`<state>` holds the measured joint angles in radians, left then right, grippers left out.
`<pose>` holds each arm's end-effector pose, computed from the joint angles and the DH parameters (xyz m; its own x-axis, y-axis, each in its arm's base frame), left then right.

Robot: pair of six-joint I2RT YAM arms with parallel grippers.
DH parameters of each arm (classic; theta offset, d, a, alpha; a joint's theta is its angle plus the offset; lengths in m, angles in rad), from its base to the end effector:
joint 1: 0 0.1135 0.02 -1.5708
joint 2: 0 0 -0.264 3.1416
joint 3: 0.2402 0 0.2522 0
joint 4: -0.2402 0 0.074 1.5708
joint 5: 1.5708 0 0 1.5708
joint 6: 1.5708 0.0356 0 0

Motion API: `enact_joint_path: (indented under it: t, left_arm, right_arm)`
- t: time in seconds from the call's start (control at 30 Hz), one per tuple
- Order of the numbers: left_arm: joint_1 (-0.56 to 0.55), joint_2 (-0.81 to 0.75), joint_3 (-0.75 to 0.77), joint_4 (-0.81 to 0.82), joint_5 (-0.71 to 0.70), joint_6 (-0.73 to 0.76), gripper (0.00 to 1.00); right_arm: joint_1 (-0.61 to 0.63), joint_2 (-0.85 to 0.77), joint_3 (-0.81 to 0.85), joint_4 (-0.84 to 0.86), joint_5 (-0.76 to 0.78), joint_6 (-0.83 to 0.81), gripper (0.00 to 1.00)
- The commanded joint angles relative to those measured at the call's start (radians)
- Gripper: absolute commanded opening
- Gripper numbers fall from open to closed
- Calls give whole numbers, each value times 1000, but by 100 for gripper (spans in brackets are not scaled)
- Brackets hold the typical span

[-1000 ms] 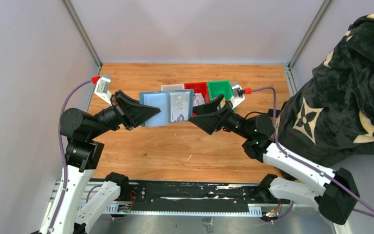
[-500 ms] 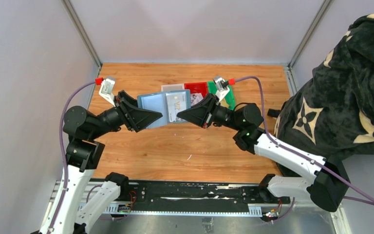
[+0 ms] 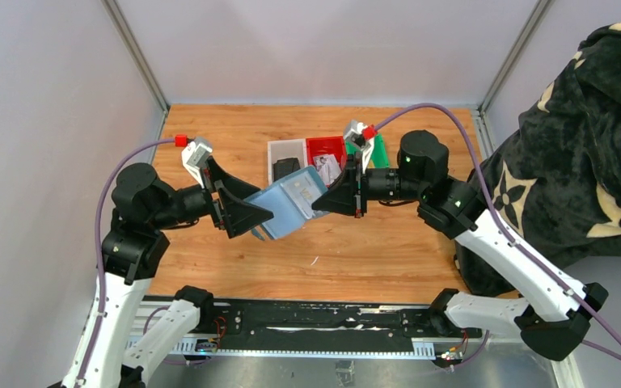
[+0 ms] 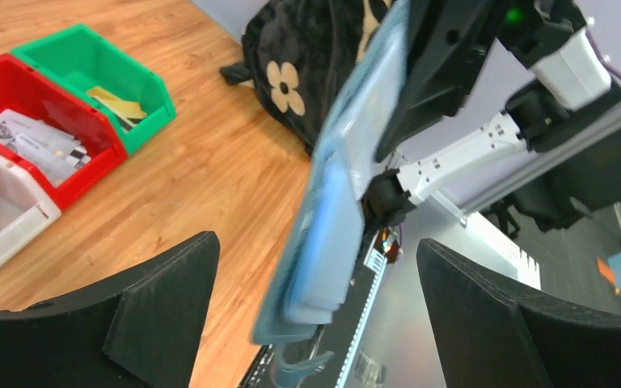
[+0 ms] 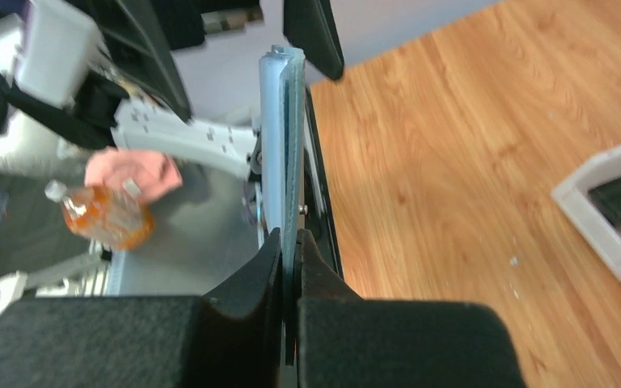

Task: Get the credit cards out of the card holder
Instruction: Remove the credit card from the card holder.

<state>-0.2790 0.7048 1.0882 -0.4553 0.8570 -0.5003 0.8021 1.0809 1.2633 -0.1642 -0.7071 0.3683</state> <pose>0.1086 -0.0591 0.4248 -0.4947 -0.1849 -0.8491 0.7610 0.3796 -0.5261 0.1411 0.1791 0.4517 -0.3475 0.0344 -0.9370 -0.9357 0.0528 0.3489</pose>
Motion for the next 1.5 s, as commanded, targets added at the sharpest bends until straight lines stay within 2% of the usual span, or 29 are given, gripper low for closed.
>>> enact_joint_path:
  t: [0.0, 0.17, 0.37, 0.63, 0.73, 1.03, 1.23, 1.3, 1.37, 1.43, 1.47]
  left_arm:
    - [-5, 28, 69, -149, 119, 156, 100]
    - [-5, 44, 85, -213, 176, 248, 99]
    - [-4, 49, 21, -221, 185, 358, 91]
    - [-5, 99, 6, -270, 239, 407, 90]
    - [-6, 92, 8, -270, 255, 402, 85]
    - [-8, 88, -25, -270, 345, 345, 54]
    - [-11, 108, 3, -274, 351, 365, 20]
    - [-11, 96, 10, -277, 316, 394, 8]
    - [-10, 87, 25, -272, 270, 404, 2]
    - [-11, 81, 33, -234, 242, 360, 0]
    - [-11, 75, 31, -192, 231, 332, 0]
  right_arm:
    - [-9, 58, 94, -344, -71, -231, 0]
    - [-4, 116, 169, -431, -101, -289, 0]
    - [61, 192, 256, -510, -131, -355, 0]
    - [154, 302, 383, -576, -130, -423, 0]
    - [175, 336, 419, -584, -132, -436, 0]
    - [208, 424, 525, -617, -133, -444, 0]
    - [213, 453, 559, -650, -123, -453, 0]
    - [210, 444, 545, -626, -92, -435, 8]
    - [197, 409, 486, -540, -60, -385, 21]
    - [163, 344, 366, -361, -47, -268, 35]
    - [141, 303, 279, -226, -50, -189, 39]
